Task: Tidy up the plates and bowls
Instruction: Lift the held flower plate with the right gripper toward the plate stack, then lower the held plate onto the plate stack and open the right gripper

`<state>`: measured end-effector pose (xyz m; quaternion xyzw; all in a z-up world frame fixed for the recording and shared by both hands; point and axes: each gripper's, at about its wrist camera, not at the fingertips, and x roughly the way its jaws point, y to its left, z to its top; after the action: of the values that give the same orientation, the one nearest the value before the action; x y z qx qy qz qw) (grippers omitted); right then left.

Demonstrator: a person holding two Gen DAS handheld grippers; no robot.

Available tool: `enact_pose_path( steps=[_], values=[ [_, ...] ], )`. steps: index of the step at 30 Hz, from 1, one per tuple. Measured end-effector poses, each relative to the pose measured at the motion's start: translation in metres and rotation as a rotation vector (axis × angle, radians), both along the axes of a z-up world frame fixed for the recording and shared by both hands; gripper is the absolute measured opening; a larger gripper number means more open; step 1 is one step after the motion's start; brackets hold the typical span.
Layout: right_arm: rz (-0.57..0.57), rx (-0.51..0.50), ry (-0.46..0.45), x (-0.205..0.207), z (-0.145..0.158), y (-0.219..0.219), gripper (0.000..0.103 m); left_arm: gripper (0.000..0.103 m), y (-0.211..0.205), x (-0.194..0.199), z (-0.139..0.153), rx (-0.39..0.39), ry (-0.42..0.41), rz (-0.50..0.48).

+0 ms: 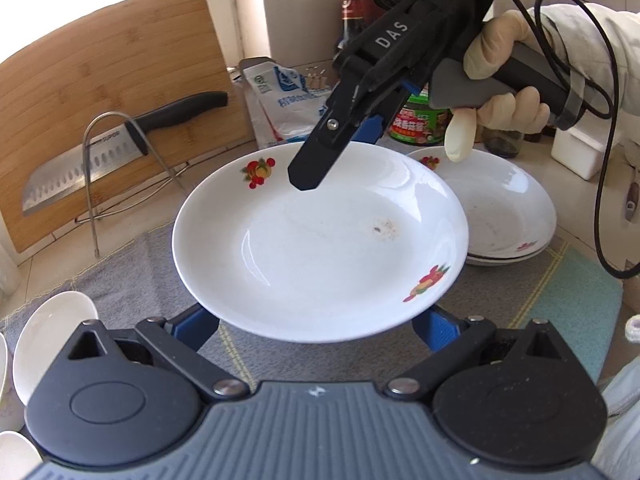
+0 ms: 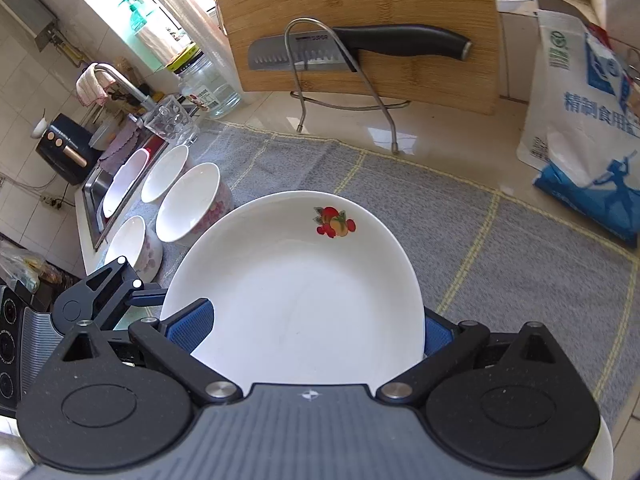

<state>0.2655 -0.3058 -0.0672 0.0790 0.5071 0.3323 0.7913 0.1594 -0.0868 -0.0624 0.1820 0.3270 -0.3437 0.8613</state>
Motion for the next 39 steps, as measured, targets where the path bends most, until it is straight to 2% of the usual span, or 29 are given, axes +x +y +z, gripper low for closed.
enact_pose_path(
  steps=[11, 17, 24, 39],
  values=[
    [-0.209, -0.019, 0.006, -0.058, -0.001, -0.073, 0.103, 0.102, -0.058, -0.015, 0.0, -0.021, 0.026, -0.197],
    [-0.293, -0.028, 0.025, -0.076, -0.011, -0.102, 0.103, 0.102, -0.084, -0.018, -0.007, -0.023, 0.057, -0.267],
    [-0.339, -0.021, 0.046, -0.085, -0.021, -0.12, 0.103, 0.102, -0.097, -0.014, -0.011, -0.003, 0.056, -0.308],
    [-0.42, -0.012, 0.054, -0.104, -0.022, -0.143, 0.103, 0.103, -0.117, -0.002, -0.026, 0.022, 0.081, -0.347]
  ],
)
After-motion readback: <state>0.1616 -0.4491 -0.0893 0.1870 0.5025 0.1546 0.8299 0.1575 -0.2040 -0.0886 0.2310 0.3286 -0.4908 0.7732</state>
